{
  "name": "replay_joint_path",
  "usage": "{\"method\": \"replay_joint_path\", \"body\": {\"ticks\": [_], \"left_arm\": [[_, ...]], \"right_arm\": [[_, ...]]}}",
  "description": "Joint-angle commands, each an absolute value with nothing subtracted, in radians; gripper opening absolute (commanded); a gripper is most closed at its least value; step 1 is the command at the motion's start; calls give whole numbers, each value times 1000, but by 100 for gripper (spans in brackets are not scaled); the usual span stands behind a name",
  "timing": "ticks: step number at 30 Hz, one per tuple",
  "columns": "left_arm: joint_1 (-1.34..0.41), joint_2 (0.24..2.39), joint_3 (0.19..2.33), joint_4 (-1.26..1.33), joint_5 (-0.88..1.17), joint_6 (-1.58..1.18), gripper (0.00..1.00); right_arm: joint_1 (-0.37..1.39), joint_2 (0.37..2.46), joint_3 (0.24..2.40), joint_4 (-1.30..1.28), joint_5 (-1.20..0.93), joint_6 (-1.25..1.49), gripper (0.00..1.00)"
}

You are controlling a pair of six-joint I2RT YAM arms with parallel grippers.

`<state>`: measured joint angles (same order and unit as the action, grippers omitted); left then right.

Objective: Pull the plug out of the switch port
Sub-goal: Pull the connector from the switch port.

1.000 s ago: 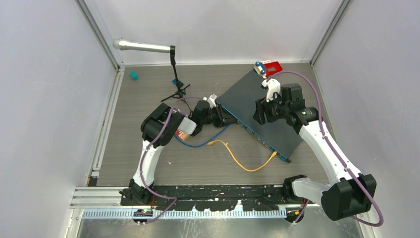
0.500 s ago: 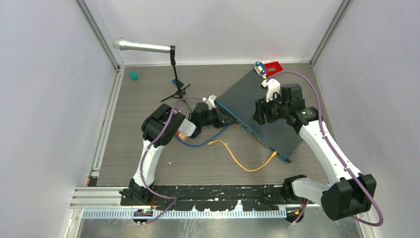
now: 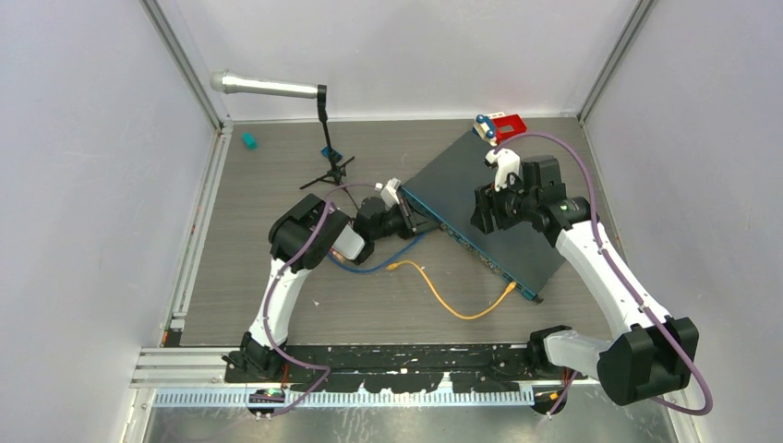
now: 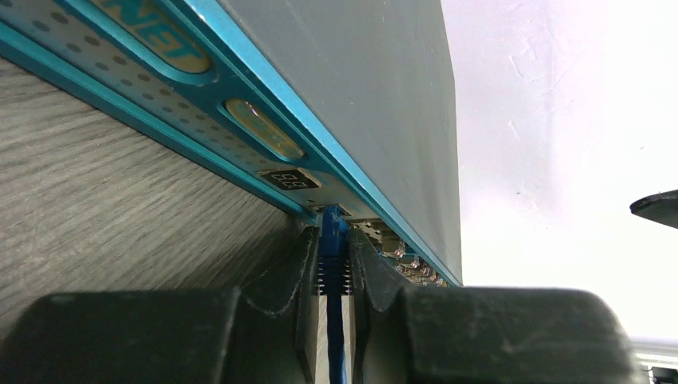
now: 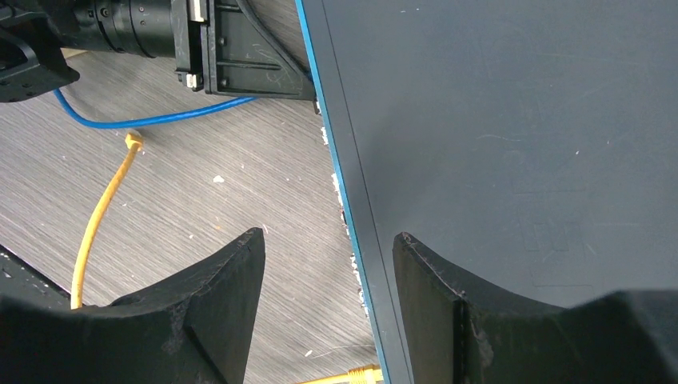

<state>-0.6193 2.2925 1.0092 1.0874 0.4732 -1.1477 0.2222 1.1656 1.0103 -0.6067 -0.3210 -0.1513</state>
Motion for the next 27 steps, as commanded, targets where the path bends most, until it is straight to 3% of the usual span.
{"method": "replay_joint_path", "body": {"ticks": [1,14,19,27], "left_arm": [[-612,2334,955,1137,480,-1096,0],[-614,2323,901,1046,420,-1066,0],[-620,2290,945,738,405,-1064,0],[-647,2321,933,769,412,-1120,0]], "right_arm": [[219,1167,1023,-594,-340,-156,65],[219,1181,1026,-600,-349,-158,65],[219,1189,1029,-603,-352,-158,65],[219,1193,1027,-604,-354,-159,65]]}}
